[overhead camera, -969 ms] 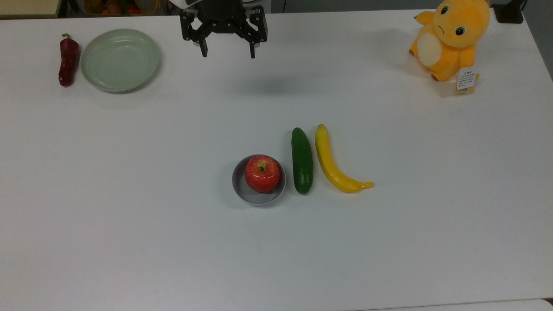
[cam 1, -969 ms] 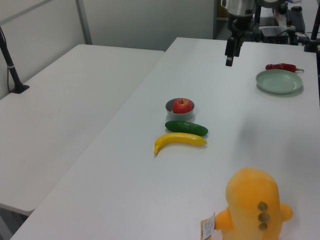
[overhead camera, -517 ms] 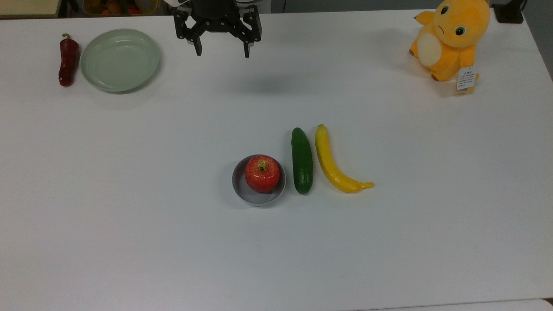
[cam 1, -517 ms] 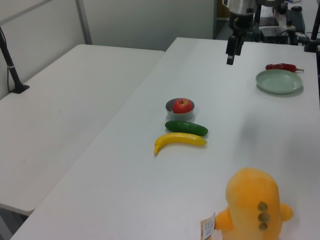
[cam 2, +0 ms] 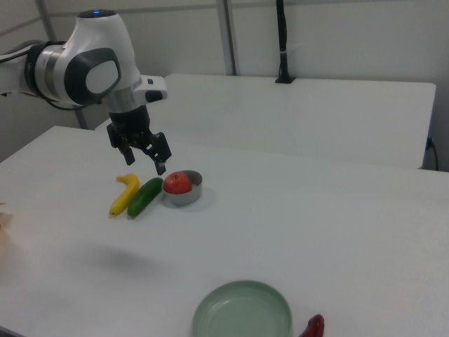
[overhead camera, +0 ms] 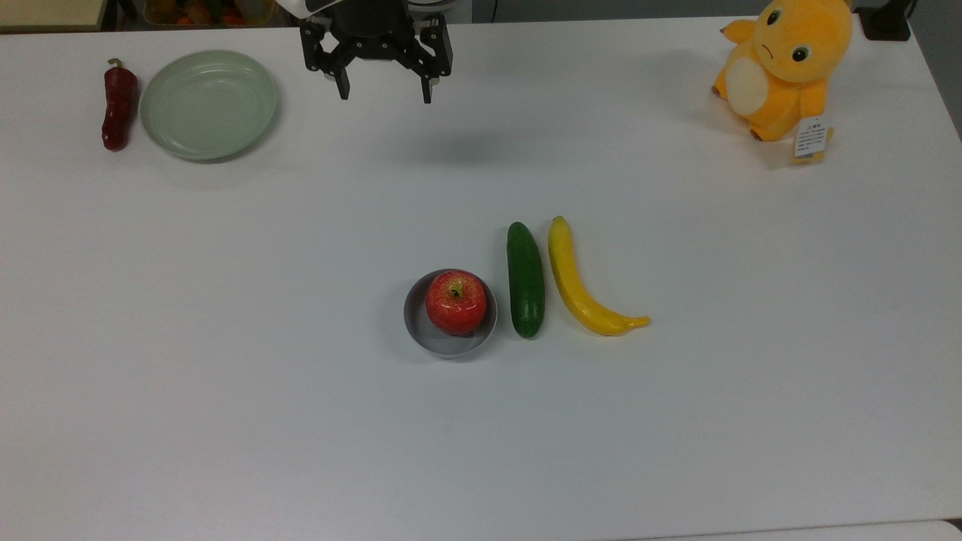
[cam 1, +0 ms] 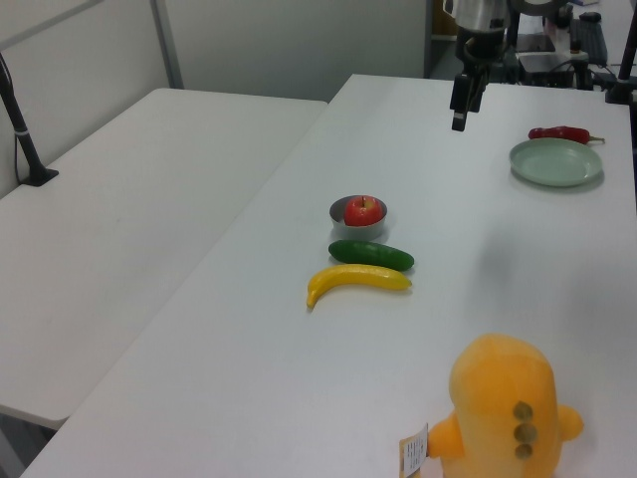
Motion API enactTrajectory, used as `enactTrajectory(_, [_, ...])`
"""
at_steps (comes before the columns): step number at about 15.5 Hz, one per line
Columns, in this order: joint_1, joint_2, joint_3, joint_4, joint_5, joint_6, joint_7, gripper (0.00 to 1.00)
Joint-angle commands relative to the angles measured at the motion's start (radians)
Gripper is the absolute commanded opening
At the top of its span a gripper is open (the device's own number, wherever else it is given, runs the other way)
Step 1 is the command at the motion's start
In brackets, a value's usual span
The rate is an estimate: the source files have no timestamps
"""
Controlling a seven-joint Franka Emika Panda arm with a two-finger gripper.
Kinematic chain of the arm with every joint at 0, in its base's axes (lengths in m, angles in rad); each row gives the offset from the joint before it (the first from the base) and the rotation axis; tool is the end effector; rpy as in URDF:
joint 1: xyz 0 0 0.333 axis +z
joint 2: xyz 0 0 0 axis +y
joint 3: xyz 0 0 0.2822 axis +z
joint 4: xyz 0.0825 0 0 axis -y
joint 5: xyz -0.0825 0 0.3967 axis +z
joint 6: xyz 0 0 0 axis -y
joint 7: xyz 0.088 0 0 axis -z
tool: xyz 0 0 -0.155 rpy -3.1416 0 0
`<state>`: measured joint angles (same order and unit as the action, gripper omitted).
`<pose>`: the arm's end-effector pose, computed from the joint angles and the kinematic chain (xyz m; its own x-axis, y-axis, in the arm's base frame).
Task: Red apple placed in the center of the desktop
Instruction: 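Move the open gripper toward the red apple in the grey bowl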
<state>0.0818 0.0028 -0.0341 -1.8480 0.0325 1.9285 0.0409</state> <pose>0.5863 0.0317 0.4370 0.9971 -0.0047 0.0761 -0.0021 -0.9994 -0.0343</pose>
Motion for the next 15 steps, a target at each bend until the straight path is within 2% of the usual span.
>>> enactTrajectory(1, [-0.004, 0.009, -0.001, -0.011, 0.023, 0.042, -0.024, 1.00])
enactTrajectory(5, [0.000, 0.133, 0.006, 0.102, 0.018, 0.056, 0.082, 1.00])
enactTrajectory(11, [0.012, 0.235, 0.006, 0.159, 0.023, 0.214, 0.125, 1.00])
enactTrajectory(15, [0.053, 0.299, 0.006, 0.207, 0.004, 0.270, 0.191, 1.00])
